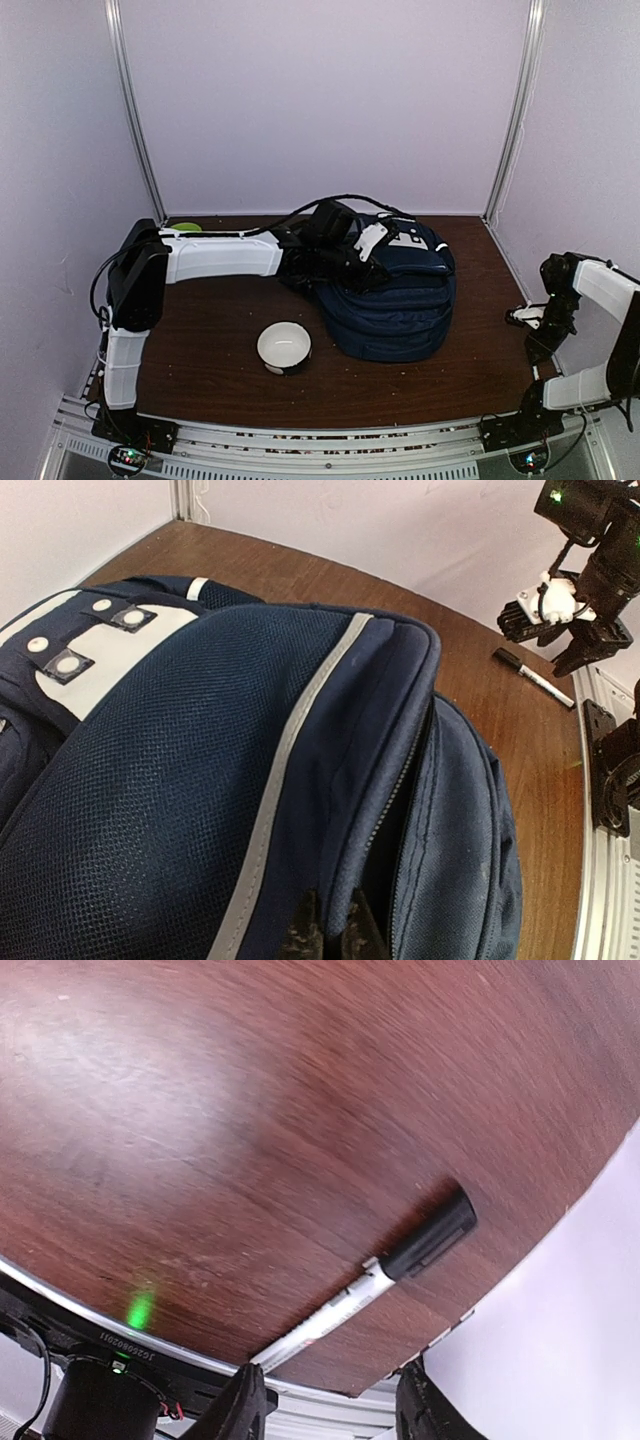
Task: Pack the student bag
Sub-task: Pick up the pen from the corner of the board.
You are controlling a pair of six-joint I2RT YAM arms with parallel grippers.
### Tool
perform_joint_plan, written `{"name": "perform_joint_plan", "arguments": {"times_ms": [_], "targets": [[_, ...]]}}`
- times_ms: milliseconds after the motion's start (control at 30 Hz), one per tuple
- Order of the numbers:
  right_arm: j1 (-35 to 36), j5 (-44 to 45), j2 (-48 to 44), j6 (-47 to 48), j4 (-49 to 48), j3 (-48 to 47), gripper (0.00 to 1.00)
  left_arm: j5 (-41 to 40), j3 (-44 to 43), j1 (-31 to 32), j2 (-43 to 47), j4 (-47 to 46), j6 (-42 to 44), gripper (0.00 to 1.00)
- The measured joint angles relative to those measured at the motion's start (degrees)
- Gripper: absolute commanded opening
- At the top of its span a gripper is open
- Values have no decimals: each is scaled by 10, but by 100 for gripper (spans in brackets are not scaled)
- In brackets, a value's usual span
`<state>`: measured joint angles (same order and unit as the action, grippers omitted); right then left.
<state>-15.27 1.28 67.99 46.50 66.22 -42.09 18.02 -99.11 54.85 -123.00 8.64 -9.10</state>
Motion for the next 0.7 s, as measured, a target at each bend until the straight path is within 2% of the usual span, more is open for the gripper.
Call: {"name": "perform_joint_plan", "arguments": {"times_ms": [333,700], "targets": [[-52,21,18,-46,-38,27,46,-15,-16,2,0,39,4,0],[-105,22,93,-47,-102,60,32,-35,-39,3,0,79,13,0]]}}
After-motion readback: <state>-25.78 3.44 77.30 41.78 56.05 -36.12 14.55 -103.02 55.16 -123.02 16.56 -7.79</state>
